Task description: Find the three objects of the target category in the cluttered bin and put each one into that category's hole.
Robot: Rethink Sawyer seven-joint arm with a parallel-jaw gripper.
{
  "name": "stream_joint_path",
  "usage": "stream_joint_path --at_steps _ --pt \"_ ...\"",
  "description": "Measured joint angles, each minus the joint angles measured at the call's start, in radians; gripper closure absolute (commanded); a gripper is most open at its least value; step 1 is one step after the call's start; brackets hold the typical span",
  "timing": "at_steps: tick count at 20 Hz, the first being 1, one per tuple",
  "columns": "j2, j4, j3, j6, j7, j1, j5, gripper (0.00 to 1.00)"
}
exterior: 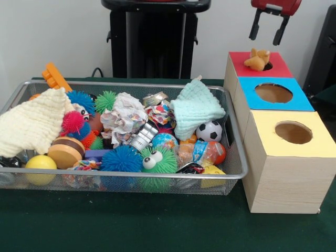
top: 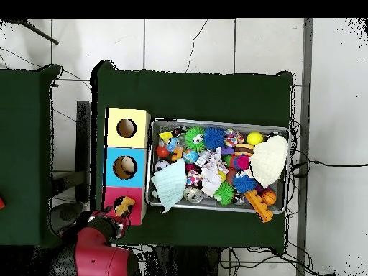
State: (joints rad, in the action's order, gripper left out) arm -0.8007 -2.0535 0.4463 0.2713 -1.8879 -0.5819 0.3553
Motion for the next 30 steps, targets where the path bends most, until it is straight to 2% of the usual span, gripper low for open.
stream_joint_path --at_steps 9,10,30 --pt "0.0 0.0 0.0 0.0 0.0 0.004 0.0 0.0" --pt "0.0 0.0 0.0 0.0 0.0 0.005 0.0 1.0" --pt "0.0 0.0 0.0 0.0 0.0 0.026 0.0 1.0"
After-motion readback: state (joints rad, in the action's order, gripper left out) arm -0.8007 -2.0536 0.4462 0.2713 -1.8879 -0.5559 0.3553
